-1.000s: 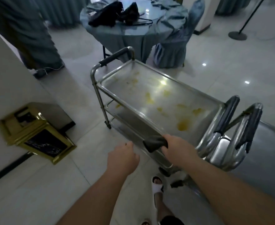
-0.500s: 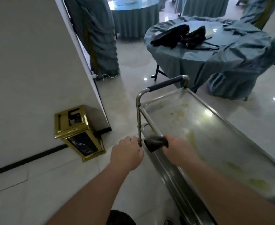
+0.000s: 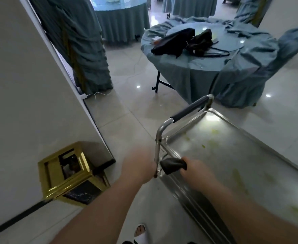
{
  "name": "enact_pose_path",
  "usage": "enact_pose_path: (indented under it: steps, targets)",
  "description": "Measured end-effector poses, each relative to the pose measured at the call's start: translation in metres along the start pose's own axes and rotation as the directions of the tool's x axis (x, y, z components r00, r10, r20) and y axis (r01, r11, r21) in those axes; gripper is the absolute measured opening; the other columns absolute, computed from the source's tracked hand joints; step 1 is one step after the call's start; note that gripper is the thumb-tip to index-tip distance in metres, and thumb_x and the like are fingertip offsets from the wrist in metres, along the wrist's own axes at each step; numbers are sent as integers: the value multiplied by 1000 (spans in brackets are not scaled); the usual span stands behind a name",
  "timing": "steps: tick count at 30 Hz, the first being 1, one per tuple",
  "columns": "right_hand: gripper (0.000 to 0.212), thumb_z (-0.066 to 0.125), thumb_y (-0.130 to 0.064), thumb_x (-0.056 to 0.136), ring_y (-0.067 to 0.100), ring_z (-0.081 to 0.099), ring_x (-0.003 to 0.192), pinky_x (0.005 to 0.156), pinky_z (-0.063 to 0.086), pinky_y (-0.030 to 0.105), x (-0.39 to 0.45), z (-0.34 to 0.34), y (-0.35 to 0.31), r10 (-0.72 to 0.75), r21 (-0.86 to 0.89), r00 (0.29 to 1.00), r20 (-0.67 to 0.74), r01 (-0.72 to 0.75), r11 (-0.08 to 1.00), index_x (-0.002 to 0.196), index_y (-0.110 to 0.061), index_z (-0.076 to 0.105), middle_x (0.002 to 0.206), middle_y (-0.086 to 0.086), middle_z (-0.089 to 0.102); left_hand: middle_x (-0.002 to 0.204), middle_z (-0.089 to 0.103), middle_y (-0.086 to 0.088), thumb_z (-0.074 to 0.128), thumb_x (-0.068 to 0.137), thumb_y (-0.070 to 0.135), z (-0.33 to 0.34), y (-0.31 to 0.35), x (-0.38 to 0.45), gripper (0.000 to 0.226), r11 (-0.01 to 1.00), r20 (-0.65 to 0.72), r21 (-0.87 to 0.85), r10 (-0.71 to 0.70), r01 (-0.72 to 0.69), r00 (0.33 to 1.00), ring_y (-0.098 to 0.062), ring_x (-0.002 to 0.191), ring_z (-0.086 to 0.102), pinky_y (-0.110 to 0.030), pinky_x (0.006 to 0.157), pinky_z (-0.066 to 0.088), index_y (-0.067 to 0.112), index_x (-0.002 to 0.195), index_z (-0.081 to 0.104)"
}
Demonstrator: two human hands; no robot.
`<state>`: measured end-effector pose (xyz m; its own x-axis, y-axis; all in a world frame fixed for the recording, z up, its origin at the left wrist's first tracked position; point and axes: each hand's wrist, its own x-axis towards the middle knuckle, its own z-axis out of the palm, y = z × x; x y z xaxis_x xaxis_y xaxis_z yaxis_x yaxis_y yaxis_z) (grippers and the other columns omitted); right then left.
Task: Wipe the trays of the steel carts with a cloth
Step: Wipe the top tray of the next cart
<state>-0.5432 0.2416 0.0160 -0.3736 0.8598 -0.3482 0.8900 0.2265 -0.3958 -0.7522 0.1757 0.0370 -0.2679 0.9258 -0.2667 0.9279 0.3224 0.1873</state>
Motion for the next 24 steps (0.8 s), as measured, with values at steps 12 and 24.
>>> enact_pose_path:
  steps: [12,24]
  targets:
    - [9,56,-37,97,16,56,76,58,39,31,85,-16,15,276,140,960,-56,-266,954,104,-31,57,90,-6,60,133,56,-1,45,101,45,-18,10,137,42,961,107,91,251,-261,962,-27,121,56,-42,98,49,24,137,52]
    - [10,58,-35,98,25,59,80,69,48,38,173,-24,63,433,357,900,-47,-390,849,96,-26,55,88,-1,61,117,57,5,42,102,46,-38,63,258,39,889,119,155,415,-430,902,-17,100,54,-35,83,47,27,135,53]
